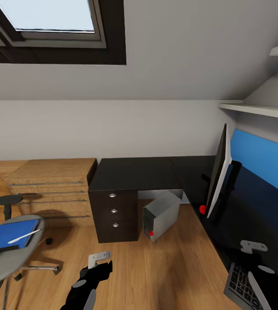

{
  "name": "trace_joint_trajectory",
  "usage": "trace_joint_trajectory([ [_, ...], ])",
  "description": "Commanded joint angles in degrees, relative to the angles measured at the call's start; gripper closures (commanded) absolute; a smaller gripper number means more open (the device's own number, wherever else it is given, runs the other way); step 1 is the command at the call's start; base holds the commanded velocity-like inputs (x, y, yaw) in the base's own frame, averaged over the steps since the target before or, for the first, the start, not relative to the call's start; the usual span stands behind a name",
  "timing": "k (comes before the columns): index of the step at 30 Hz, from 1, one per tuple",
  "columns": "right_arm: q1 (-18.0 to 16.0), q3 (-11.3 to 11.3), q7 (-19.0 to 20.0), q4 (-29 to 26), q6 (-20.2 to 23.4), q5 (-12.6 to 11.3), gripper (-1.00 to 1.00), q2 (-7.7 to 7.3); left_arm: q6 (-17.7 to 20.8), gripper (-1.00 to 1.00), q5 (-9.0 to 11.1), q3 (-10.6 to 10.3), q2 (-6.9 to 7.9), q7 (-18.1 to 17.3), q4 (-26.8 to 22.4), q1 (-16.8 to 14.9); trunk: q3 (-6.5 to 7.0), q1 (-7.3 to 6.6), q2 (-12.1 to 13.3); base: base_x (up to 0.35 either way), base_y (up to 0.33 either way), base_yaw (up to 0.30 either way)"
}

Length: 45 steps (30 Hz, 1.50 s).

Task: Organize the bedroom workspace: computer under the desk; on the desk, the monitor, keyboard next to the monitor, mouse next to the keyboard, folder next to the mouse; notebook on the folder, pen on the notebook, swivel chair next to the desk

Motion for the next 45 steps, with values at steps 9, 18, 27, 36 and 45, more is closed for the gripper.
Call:
trace_joint_trajectory([
  [9, -0.7, 0.0, -0.1, 1.7, -0.4, -0.6, -1.0, -0.6, 0.2, -1.0, 0.6, -0.3, 0.01, 0.5, 0.0, 0.0, -0.07, 0.02, 0.0, 0.076, 0.0, 0.0],
  [18, -0.7, 0.1, 0.0, 1.8, -0.4, -0.6, -1.0, -0.6, 0.2, -1.0, 0.6, -0.3, 0.01, 0.4, 0.0, 0.0, -0.07, 0.02, 0.0, 0.105, 0.0, 0.0],
  [27, -0.7, 0.4, 0.2, 1.8, -0.3, -0.6, -1.0, -0.52, 0.2, -1.0, 0.6, -0.3, 0.01, 0.4, 0.0, 0.0, -0.07, 0.02, 0.0, 0.108, 0.0, 0.0],
  [36, -0.7, 0.7, 0.7, 1.8, 0.1, -0.7, -1.0, -0.52, 0.2, -1.0, 0.6, -0.3, 0.01, 0.5, 0.0, 0.0, -0.07, 0.02, 0.0, 0.008, 0.0, 0.0],
  [45, -0.7, 2.9, 1.0, 1.6, 0.2, -0.7, -1.0, -0.43, 0.2, -1.0, 0.6, -0.3, 0.01, 0.4, 0.0, 0.0, -0.07, 0.02, 0.0, 0.0, 0.0, 0.0],
])
